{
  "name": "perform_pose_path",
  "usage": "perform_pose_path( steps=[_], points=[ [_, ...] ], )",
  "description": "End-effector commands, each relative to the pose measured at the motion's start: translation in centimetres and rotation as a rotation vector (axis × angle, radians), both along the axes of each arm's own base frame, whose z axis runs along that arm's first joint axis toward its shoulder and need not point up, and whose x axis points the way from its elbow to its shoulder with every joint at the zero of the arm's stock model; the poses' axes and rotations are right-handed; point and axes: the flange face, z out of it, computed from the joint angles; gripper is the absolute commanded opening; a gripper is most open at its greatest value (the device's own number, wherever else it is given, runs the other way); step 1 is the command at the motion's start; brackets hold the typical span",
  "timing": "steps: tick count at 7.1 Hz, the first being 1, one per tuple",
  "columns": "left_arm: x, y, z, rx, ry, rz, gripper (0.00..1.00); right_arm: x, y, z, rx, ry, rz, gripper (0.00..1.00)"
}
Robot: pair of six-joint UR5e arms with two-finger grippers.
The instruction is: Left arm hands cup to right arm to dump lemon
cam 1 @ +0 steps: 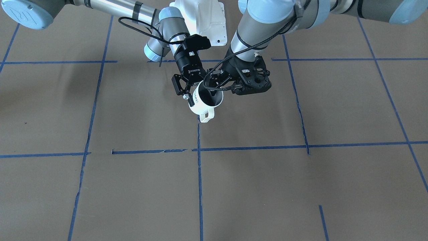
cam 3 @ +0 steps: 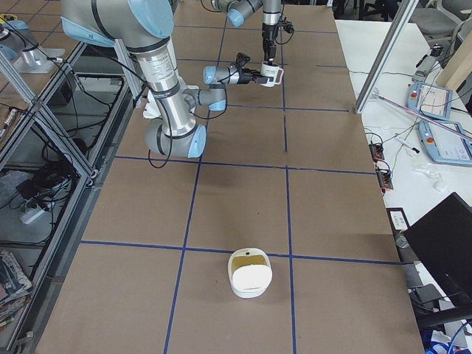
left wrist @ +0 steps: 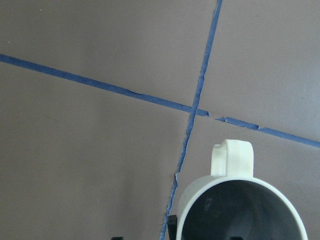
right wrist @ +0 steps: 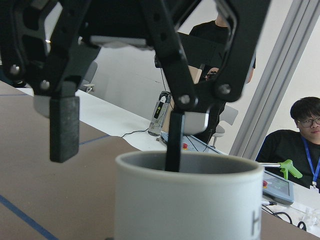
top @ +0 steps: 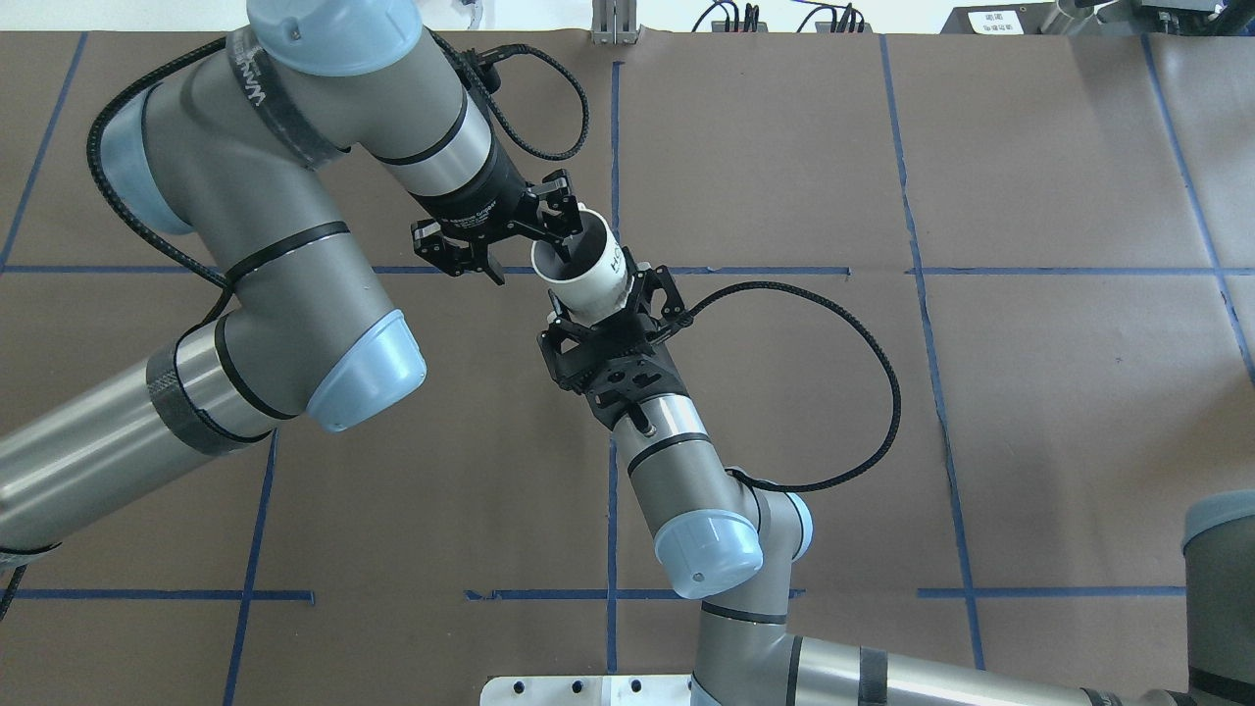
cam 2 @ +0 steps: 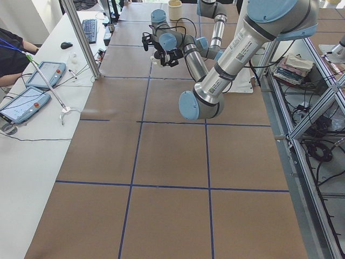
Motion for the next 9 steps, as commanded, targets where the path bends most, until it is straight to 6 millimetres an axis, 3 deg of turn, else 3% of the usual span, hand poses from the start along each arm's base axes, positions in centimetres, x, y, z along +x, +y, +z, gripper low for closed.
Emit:
perform_pose_path(
  steps=[1, 4, 5, 6, 7, 9],
  points=[
    [0.11, -0.06, 0.07, 0.002, 0.001, 0.000, 0.38, 0.00, 0.00, -0.18, 0.001, -0.004, 0.000, 0.40],
    [0.70, -0.59, 0.74, 0.008, 0.008, 0.000, 0.30, -0.01, 0.00, -0.29, 0.001, -0.005, 0.000, 0.41],
    [0.62, -0.52, 0.52, 0.002, 0.011, -0.005, 0.00, 0.02, 0.01, -0.65, 0.003, -0.010, 0.000, 0.52],
    [0.58, -0.62, 0.60, -0.005, 0.009, -0.010, 0.00, -0.02, 0.00, -0.70, 0.003, -0.013, 0.000, 0.84],
    [0.58, -0.65, 0.81, -0.007, 0.007, -0.011, 0.00, 0.00, 0.11, -0.88, 0.004, -0.019, -0.002, 1.00],
    [0.66, -0.76, 1.06, -0.010, 0.000, -0.016, 0.00, -0.15, 0.39, -0.67, 0.003, -0.017, -0.006, 1.00]
  ],
)
